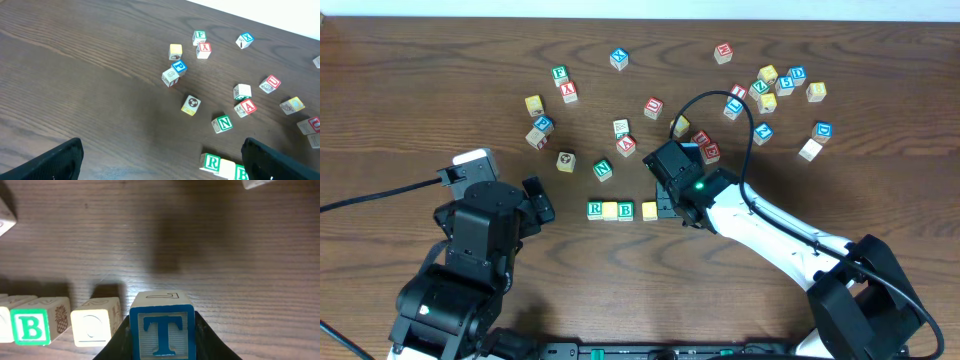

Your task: Spell out ROBOT

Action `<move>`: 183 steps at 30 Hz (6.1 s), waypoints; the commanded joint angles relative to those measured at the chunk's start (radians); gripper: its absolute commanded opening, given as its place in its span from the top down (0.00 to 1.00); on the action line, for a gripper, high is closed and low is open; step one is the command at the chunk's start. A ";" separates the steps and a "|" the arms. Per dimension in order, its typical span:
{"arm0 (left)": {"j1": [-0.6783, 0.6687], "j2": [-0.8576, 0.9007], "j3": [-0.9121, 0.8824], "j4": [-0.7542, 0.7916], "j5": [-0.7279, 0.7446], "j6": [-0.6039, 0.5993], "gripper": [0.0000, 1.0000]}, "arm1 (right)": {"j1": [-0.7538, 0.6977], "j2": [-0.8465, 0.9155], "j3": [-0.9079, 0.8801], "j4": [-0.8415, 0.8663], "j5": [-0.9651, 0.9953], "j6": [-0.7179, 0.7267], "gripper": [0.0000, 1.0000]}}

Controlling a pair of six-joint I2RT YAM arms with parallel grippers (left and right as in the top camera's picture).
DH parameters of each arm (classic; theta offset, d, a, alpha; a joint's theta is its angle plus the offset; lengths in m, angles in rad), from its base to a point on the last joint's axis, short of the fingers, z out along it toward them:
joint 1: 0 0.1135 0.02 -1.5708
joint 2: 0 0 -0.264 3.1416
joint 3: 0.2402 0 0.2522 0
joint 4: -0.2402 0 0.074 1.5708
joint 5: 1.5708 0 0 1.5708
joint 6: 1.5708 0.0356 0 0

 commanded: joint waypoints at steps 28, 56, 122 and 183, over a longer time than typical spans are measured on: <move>0.005 -0.001 0.023 -0.001 -0.013 0.014 0.01 | 0.076 0.085 0.021 0.020 -0.017 0.109 0.85; 0.005 -0.001 0.023 -0.001 -0.013 0.014 0.01 | 0.095 0.105 0.021 0.095 -0.051 0.090 0.84; 0.005 -0.001 0.023 -0.001 -0.014 0.014 0.01 | 0.084 0.040 0.024 -0.005 0.003 0.053 0.86; 0.005 -0.001 0.023 -0.001 -0.013 0.014 0.01 | 0.094 0.179 0.019 0.070 0.021 0.053 0.74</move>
